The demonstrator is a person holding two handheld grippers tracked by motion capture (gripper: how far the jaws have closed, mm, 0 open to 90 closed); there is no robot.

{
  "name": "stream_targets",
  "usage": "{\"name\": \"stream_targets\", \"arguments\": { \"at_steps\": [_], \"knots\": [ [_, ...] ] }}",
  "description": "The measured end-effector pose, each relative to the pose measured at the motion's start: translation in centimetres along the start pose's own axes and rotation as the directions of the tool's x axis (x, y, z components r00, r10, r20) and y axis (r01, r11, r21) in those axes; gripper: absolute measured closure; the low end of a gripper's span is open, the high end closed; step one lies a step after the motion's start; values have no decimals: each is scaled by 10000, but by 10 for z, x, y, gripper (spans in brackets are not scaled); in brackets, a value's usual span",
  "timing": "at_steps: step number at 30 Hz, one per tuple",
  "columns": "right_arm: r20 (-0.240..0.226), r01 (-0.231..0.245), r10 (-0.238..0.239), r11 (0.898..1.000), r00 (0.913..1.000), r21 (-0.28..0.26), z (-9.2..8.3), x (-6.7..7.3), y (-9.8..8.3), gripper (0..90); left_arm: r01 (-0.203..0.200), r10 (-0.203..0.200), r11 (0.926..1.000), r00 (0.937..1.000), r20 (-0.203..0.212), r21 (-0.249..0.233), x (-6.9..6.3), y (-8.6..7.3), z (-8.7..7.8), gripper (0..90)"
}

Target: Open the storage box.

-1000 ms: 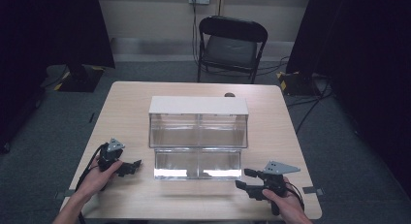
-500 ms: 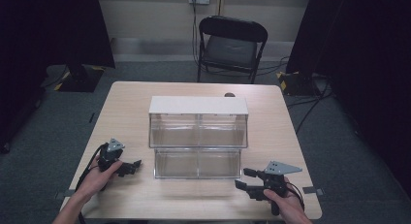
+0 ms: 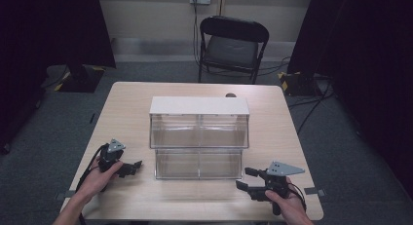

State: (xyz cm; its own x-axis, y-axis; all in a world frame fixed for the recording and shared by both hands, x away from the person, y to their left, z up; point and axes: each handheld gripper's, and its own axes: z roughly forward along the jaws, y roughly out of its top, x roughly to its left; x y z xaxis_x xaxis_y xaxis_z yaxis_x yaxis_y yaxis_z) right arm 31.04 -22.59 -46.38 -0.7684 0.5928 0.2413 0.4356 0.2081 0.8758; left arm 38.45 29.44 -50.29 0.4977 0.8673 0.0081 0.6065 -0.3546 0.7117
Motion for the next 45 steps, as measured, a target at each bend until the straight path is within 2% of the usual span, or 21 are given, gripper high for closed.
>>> {"name": "stream_targets", "arguments": {
  "at_steps": [11, 23, 27, 29, 45],
  "knots": [
    [-61, 55, -57, 9996, 10000, -283, -1, 1, 2, 325, 7, -7, 10000, 10000, 2, -1, 0, 0, 0, 2],
    [-88, 110, -112, 9996, 9999, -278, -1, 2, 3, 316, 6, -6, 10000, 10000, 2, -2, 0, 0, 0, 1],
    [-150, 194, -201, 9989, 9997, -429, -1, 3, 5, 316, 2, -2, 10000, 10000, 2, 0, 0, 0, 0, 1],
    [-142, 152, -162, 9975, 9998, -684, -2, 3, 7, 320, 1, -1, 10000, 10000, 2, 2, 0, 0, 0, 1],
    [-130, 85, -96, 9967, 9999, -804, -2, 4, 10, 315, -9, 9, 10000, 10000, 1, 7, 0, 0, 0, 2]
  ]
}}
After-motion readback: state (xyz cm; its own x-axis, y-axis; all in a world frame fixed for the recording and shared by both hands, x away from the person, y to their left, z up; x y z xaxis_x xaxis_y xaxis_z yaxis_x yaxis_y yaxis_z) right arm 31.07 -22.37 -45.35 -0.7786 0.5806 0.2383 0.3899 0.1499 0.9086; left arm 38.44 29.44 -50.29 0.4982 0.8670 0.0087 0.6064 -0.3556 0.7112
